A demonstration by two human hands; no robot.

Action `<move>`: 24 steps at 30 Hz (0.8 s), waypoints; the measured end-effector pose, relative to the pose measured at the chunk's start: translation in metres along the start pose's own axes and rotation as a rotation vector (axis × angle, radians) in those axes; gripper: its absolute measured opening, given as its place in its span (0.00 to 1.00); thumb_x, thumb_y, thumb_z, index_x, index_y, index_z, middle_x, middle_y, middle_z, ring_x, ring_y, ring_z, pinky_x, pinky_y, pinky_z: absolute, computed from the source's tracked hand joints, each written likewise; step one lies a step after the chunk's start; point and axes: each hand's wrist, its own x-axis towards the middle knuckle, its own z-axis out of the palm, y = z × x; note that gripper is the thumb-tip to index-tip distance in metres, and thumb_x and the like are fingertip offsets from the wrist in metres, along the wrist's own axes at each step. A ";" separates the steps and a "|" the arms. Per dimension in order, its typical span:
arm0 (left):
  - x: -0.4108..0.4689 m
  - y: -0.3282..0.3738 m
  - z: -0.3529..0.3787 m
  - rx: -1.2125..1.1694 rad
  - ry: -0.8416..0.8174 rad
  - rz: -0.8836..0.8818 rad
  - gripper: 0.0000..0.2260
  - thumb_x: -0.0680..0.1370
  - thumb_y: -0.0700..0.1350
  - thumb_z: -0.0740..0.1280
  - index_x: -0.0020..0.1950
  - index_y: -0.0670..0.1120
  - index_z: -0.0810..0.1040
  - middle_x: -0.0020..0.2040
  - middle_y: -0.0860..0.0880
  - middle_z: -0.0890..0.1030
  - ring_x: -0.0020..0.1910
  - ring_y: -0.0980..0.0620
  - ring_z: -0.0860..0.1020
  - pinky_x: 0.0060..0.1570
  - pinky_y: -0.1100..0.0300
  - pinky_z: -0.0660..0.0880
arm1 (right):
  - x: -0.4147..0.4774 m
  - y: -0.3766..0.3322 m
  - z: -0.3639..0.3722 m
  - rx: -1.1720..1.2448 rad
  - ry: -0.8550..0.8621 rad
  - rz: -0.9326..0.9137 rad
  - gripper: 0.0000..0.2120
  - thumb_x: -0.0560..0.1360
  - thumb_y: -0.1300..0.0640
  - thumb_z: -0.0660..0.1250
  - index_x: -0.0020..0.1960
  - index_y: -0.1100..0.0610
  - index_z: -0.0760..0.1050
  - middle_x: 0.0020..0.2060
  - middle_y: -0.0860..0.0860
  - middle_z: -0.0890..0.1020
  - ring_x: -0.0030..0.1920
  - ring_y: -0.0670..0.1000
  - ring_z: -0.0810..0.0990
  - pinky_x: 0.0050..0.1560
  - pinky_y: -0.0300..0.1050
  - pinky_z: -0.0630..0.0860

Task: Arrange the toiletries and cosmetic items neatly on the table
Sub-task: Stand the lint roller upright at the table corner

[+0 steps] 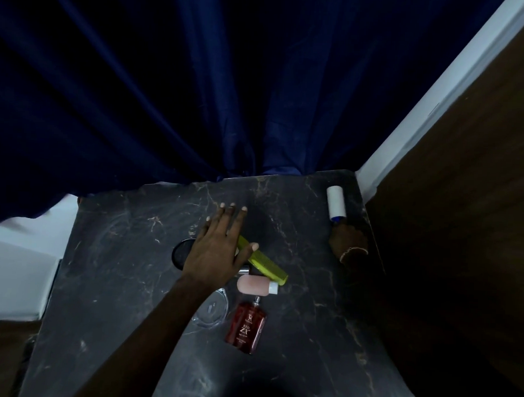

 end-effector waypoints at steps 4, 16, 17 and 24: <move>-0.001 -0.004 0.001 -0.013 -0.002 -0.009 0.36 0.82 0.68 0.47 0.83 0.50 0.46 0.84 0.45 0.51 0.83 0.46 0.47 0.80 0.42 0.53 | -0.017 -0.047 0.009 -0.118 -0.024 -0.216 0.16 0.78 0.52 0.60 0.60 0.60 0.73 0.49 0.58 0.84 0.50 0.62 0.83 0.49 0.53 0.79; 0.002 0.000 0.001 0.010 -0.024 -0.004 0.36 0.82 0.68 0.47 0.83 0.51 0.43 0.84 0.46 0.47 0.83 0.48 0.42 0.77 0.48 0.44 | -0.048 -0.092 0.036 -0.212 -0.003 -0.435 0.15 0.76 0.53 0.60 0.59 0.58 0.72 0.43 0.59 0.85 0.45 0.62 0.85 0.44 0.52 0.78; 0.003 0.000 0.001 0.003 -0.027 -0.005 0.35 0.82 0.67 0.49 0.83 0.51 0.43 0.84 0.46 0.47 0.83 0.48 0.42 0.78 0.47 0.44 | -0.043 -0.087 0.034 -0.167 -0.007 -0.359 0.14 0.76 0.53 0.60 0.59 0.58 0.72 0.45 0.58 0.85 0.47 0.63 0.84 0.45 0.52 0.78; 0.010 0.004 -0.005 0.007 0.002 0.027 0.35 0.83 0.65 0.52 0.84 0.50 0.45 0.84 0.45 0.48 0.81 0.51 0.39 0.77 0.50 0.43 | -0.005 -0.014 0.007 0.065 0.043 0.057 0.16 0.78 0.51 0.62 0.60 0.61 0.74 0.51 0.60 0.83 0.51 0.62 0.82 0.49 0.53 0.77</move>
